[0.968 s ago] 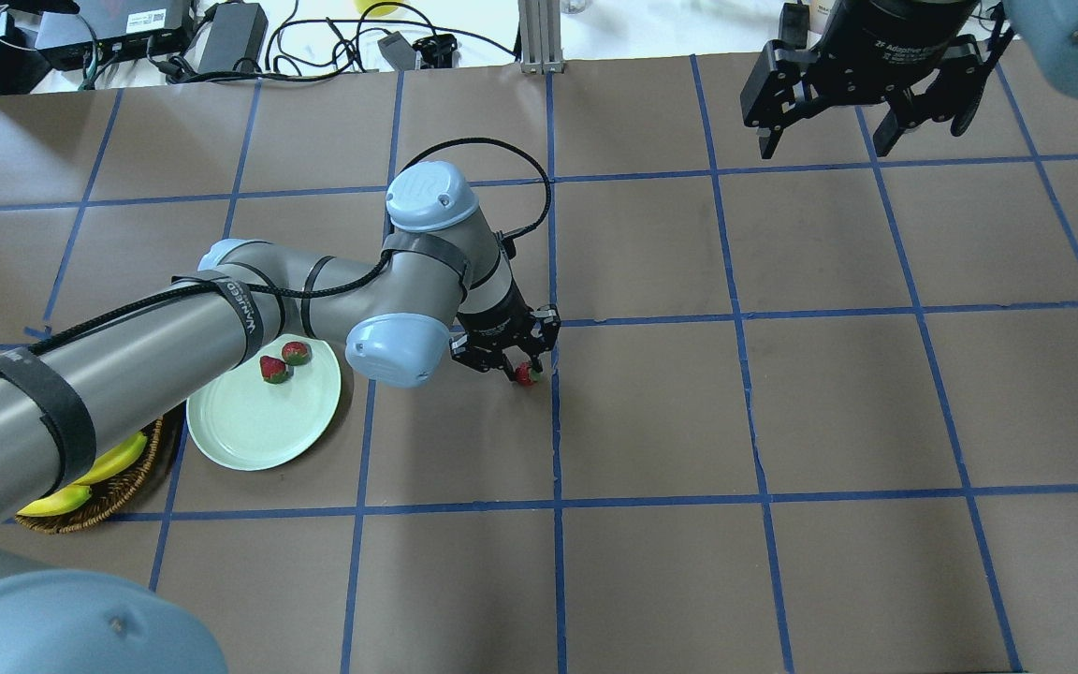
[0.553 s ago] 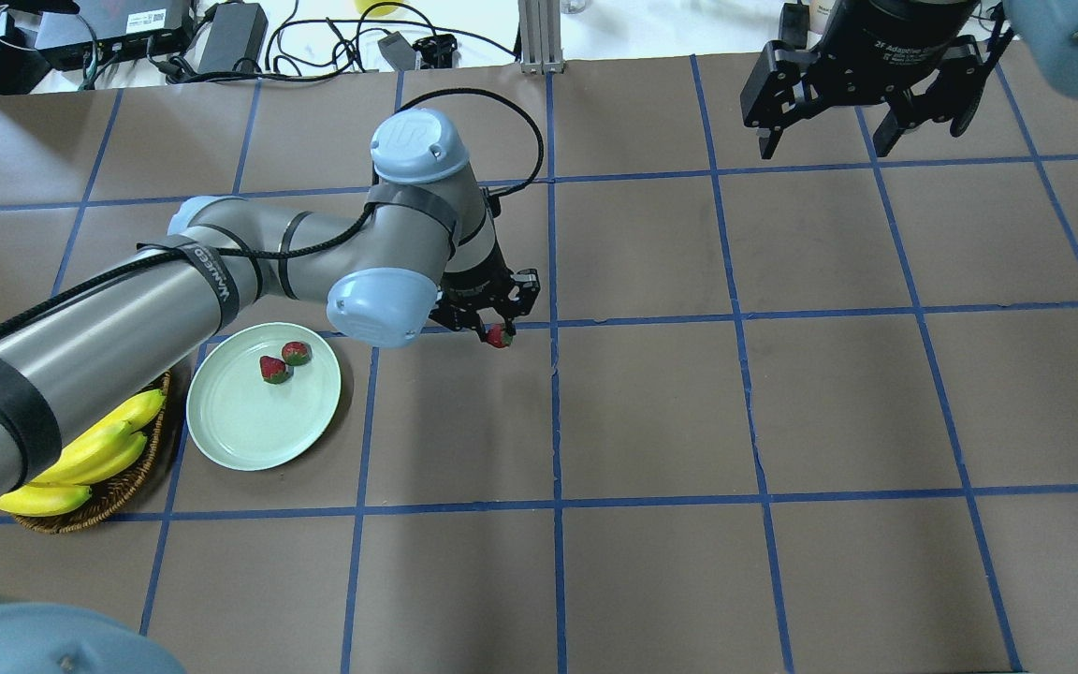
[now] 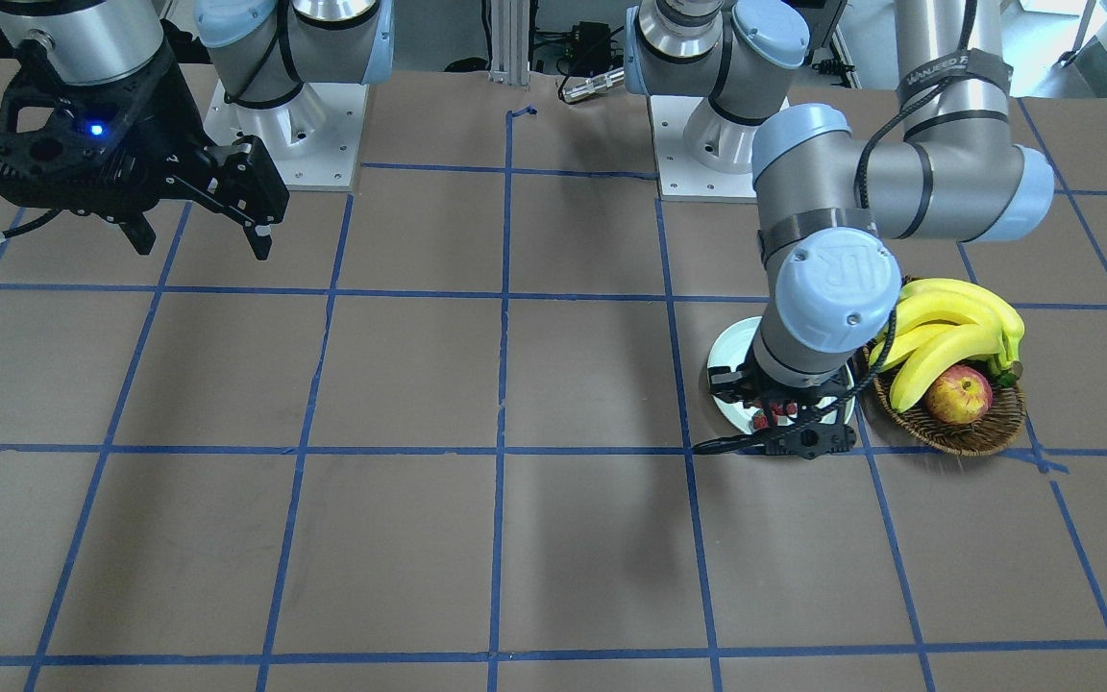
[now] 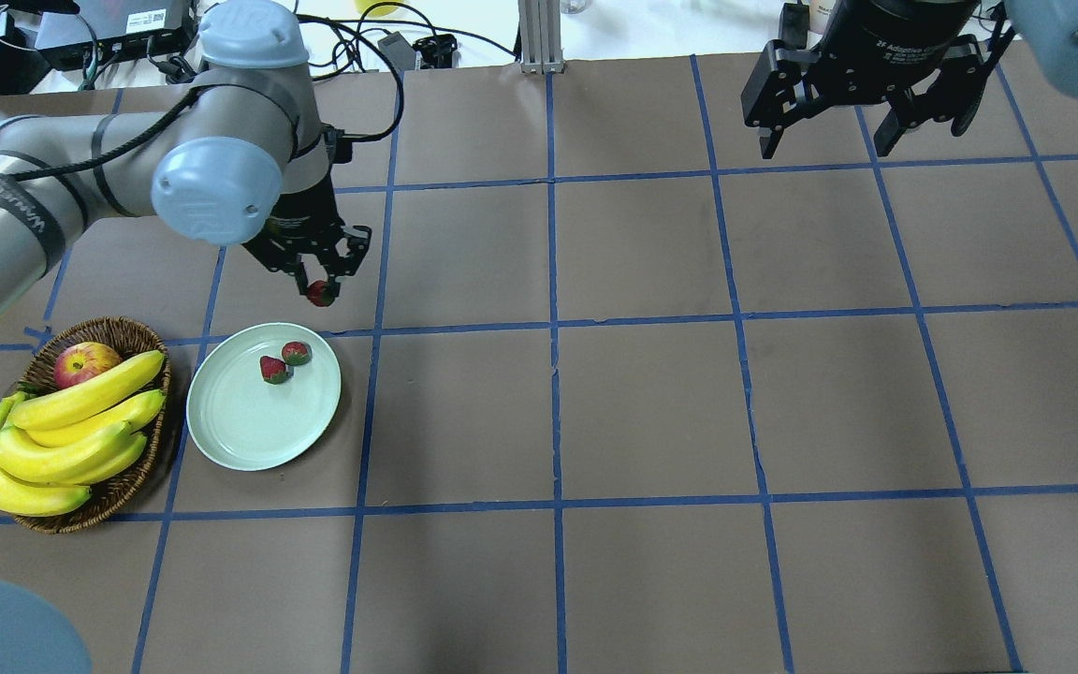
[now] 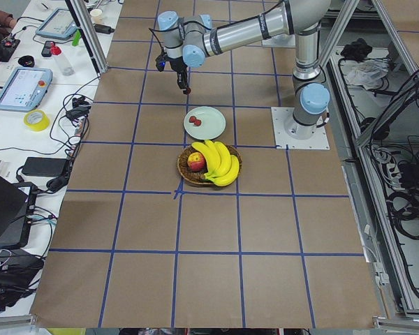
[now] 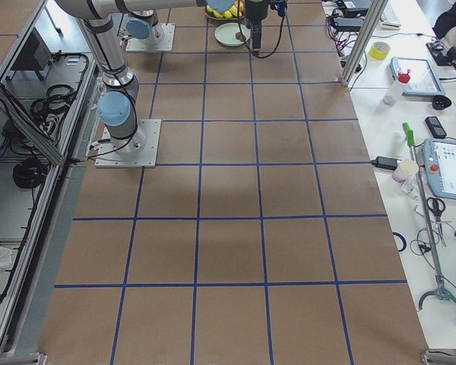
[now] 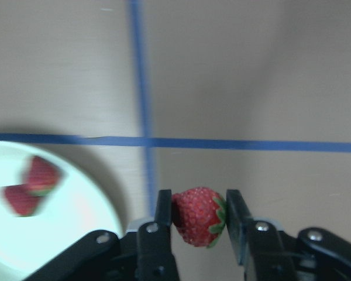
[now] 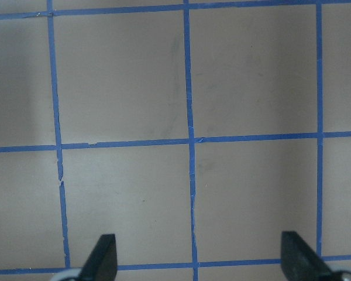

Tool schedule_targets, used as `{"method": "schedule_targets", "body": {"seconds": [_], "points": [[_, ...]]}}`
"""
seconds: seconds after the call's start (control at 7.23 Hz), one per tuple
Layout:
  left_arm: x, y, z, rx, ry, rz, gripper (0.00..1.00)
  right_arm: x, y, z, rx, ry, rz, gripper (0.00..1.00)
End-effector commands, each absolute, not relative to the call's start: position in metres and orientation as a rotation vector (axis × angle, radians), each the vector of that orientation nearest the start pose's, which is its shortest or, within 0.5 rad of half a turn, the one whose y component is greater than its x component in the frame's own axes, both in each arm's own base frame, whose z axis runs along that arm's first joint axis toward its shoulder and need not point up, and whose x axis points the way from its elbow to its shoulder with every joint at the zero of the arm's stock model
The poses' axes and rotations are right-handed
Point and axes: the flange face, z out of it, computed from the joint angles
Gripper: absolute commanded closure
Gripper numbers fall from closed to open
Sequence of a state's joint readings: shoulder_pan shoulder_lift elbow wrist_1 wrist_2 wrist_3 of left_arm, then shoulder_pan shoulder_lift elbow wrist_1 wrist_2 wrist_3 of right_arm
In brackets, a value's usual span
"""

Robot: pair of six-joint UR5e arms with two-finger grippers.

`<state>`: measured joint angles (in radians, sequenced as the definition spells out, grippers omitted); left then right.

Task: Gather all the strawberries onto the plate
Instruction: 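Carry the strawberry onto the plate and release it with the left gripper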

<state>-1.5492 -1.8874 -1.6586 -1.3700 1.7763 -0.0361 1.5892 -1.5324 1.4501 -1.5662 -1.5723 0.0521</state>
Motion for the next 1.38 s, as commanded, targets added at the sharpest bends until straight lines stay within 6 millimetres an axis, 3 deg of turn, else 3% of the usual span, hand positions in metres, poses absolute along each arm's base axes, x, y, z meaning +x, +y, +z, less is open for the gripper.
{"method": "schedule_targets", "body": {"seconds": [0.0, 0.14, 0.28, 0.55, 0.83, 1.25], "points": [[-0.033, -0.547, 0.263, -0.211, 2.873, 0.472, 1.00, 0.143, -0.512, 0.527, 0.053, 3.138, -0.120, 0.00], [-0.027, -0.528, 0.237, -0.239, 2.870, 0.555, 1.00, 0.142, -0.512, 0.527, 0.053, 3.139, -0.121, 0.00], [-0.028, -0.521, 0.223, -0.249, 2.868, 0.597, 1.00, 0.142, -0.512, 0.527, 0.053, 3.139, -0.121, 0.00], [-0.027, -0.525, 0.229, -0.257, 2.865, 0.576, 0.01, 0.142, -0.512, 0.528, 0.053, 3.139, -0.123, 0.00], [-0.029, -0.546, 0.266, -0.245, 2.884, 0.472, 0.00, 0.143, -0.512, 0.527, 0.053, 3.138, -0.120, 0.00], [-0.046, -0.556, 0.378, -0.249, 2.984, 0.212, 0.00, 0.142, -0.512, 0.528, 0.056, 3.139, -0.123, 0.00]]}}
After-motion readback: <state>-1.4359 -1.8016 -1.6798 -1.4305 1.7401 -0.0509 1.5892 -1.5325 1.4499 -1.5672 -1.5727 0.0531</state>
